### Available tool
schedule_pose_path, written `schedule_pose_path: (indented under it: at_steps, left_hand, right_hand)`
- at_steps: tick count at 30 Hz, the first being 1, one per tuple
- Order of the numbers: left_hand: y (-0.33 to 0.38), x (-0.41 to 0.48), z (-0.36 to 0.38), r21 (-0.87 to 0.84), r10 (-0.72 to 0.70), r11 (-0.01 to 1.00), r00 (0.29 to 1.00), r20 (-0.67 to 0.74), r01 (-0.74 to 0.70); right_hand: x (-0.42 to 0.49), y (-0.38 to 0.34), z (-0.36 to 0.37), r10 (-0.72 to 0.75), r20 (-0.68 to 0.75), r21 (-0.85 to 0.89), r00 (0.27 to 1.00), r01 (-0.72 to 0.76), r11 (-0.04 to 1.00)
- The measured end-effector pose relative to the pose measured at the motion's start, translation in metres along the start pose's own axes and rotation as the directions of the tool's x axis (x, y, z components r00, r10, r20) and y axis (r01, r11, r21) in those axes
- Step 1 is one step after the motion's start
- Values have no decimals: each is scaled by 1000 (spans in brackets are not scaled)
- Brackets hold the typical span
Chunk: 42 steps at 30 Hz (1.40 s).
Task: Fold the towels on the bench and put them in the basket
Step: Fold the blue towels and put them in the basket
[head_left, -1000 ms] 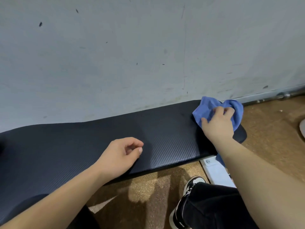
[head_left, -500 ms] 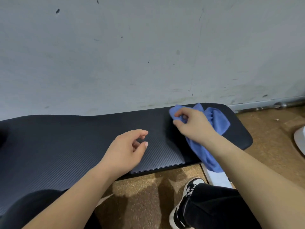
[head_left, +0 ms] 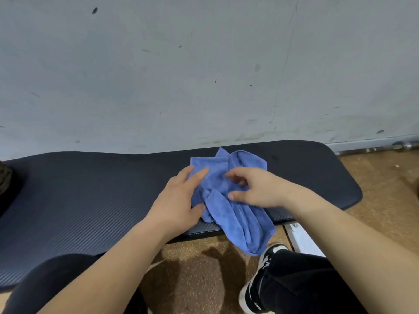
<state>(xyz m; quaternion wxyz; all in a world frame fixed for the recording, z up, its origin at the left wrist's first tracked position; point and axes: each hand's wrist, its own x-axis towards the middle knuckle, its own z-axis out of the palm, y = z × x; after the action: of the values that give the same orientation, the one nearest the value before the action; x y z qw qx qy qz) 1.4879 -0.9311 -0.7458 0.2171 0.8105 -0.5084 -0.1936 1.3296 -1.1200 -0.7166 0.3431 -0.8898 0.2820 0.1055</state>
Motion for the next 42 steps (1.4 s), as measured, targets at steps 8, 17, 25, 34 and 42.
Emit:
schedule_pose_path:
  at_steps: [8,17,25,34,42]
  left_hand:
    - [10,-2,-18,-93,-58,994,994,-92,49]
    - [-3,-30,-55,-422,-212,903,937,-276,80]
    - [0,-45,-62,-504,-4,856,974,-228,-114]
    - [4,-39,-66,-535,-34,836,962,-271,-121]
    - [2,-40,-72,-429,-54,899,949,-310,-89]
  right_hand:
    - [4,-7,8,-34,-33,-144,999,29,989]
    - [1,-42,27,-38,18,-163,999,41,986]
    - [-6,-69,25,-226,-51,269,973,231,935]
    - [-5,-78,17,-279,-241,456,930,362,813]
    - [-4,-91,3,-357,-149,470,922,384,795]
